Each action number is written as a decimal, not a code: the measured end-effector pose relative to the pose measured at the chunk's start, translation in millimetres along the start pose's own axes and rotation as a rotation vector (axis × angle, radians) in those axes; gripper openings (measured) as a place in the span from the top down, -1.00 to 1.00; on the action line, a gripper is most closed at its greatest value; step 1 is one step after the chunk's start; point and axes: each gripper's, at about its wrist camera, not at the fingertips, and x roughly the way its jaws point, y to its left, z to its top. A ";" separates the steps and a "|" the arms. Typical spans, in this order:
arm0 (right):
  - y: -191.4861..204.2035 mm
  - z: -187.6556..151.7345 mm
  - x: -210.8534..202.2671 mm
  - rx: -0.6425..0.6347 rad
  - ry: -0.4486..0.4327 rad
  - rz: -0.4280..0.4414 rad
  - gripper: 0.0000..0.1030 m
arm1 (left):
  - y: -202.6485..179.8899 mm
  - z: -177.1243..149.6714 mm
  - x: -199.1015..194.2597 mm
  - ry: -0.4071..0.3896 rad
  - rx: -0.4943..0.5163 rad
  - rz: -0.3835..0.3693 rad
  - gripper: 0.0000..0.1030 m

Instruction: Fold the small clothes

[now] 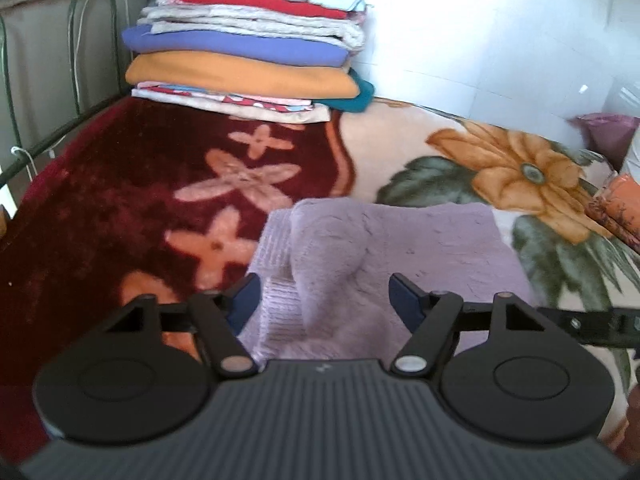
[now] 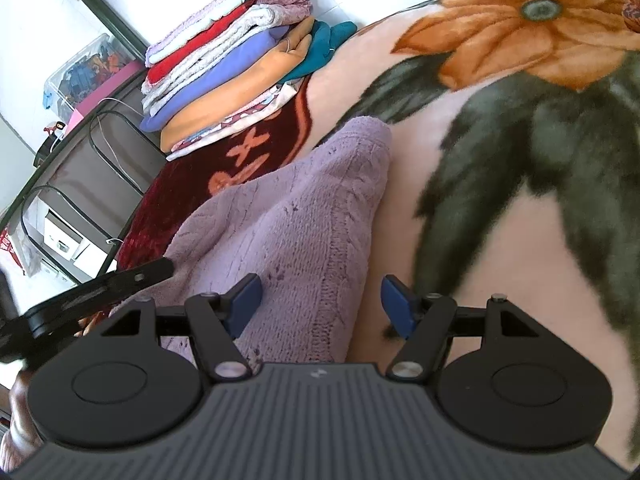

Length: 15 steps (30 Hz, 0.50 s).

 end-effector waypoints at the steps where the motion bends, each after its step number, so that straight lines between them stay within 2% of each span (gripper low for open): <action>1: 0.6 0.4 0.6 0.005 0.002 -0.002 -0.42 | -0.7 -1.3 2.5 0.025 -0.005 -0.009 -0.07; 2: 1.5 0.3 1.0 0.007 0.005 -0.002 -0.42 | 0.7 -2.8 6.6 0.052 -0.011 -0.021 0.38; 3: 2.9 0.4 1.8 0.008 0.012 -0.001 -0.42 | 2.0 -5.2 12.2 0.084 -0.017 -0.029 0.48; 4: 4.6 0.1 3.2 0.009 0.023 0.002 -0.42 | 2.7 -8.0 15.9 0.099 -0.006 -0.014 0.50; 7: 12.9 -2.3 7.6 0.012 0.059 0.017 -0.42 | 6.4 -12.5 8.1 0.073 0.078 0.097 0.60; 9: 23.7 -5.0 8.6 -0.011 0.054 0.026 -0.42 | 20.0 -13.9 3.2 0.077 0.045 0.121 0.74; 12: 43.9 -9.8 13.2 -0.086 0.037 0.009 -0.51 | 39.8 -19.0 1.7 0.094 0.027 0.184 0.76; 15: 52.7 -15.4 19.9 -0.131 0.038 -0.041 -0.57 | 61.8 -22.3 -2.8 0.114 -0.100 0.102 0.75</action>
